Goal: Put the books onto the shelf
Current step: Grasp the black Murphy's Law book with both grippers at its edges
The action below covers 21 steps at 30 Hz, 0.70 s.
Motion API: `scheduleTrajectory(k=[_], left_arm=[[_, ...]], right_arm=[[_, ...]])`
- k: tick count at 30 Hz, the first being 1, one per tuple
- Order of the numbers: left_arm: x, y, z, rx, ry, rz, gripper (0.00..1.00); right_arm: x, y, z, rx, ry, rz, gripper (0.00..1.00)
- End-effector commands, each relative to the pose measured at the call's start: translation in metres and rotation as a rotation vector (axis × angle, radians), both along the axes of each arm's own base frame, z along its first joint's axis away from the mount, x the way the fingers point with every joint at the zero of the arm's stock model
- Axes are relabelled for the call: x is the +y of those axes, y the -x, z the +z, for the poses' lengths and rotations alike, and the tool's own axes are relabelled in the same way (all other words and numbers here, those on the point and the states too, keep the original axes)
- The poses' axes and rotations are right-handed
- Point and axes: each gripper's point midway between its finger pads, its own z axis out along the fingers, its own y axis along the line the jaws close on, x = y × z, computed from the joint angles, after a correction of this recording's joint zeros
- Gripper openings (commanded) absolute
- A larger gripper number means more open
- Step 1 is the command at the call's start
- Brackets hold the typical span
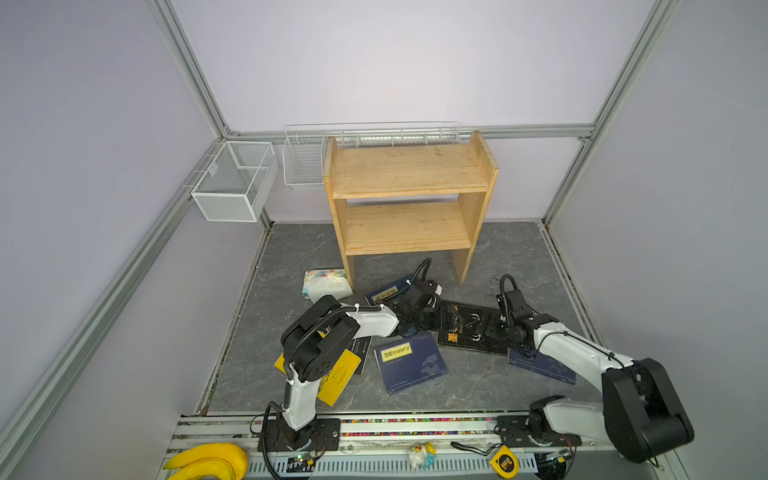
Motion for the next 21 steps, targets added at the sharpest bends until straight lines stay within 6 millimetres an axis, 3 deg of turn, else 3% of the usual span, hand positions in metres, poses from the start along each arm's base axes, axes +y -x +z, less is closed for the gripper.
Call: scheduleTrajectory(k=[1, 7, 12, 16, 21], left_arm=[[-0.011, 0.003, 0.008, 0.013, 0.08, -0.011, 0.93], [-0.018, -0.001, 0.065, -0.081, 0.237, -0.004, 0.86], [-0.014, -0.002, 0.096, -0.142, 0.307, 0.008, 0.71], [-0.009, -0.003, 0.093, -0.154, 0.274, 0.021, 0.63], [-0.013, -0.002, 0.079, -0.108, 0.264, 0.017, 0.41]], right_arm=[[0.02, 0.006, -0.017, 0.054, -0.093, 0.051, 0.94], [0.024, 0.003, -0.017, 0.064, -0.108, 0.055, 0.94], [0.025, 0.0, -0.014, 0.06, -0.121, 0.053, 0.94], [0.029, -0.004, -0.009, 0.046, -0.144, 0.059, 0.94], [0.033, -0.01, -0.005, 0.032, -0.172, 0.063, 0.94]])
